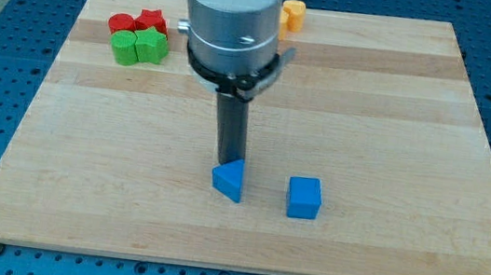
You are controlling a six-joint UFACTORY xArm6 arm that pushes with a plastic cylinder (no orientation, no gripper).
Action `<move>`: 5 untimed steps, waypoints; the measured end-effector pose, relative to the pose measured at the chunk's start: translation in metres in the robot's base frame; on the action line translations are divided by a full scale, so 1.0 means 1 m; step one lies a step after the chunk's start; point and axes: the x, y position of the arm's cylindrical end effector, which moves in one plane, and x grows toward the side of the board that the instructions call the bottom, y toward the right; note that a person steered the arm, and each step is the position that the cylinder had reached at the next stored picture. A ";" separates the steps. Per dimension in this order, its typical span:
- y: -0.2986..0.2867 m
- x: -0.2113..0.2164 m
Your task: Touch the bottom right of blue cube
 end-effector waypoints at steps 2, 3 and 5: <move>0.023 -0.007; 0.071 -0.041; 0.260 -0.016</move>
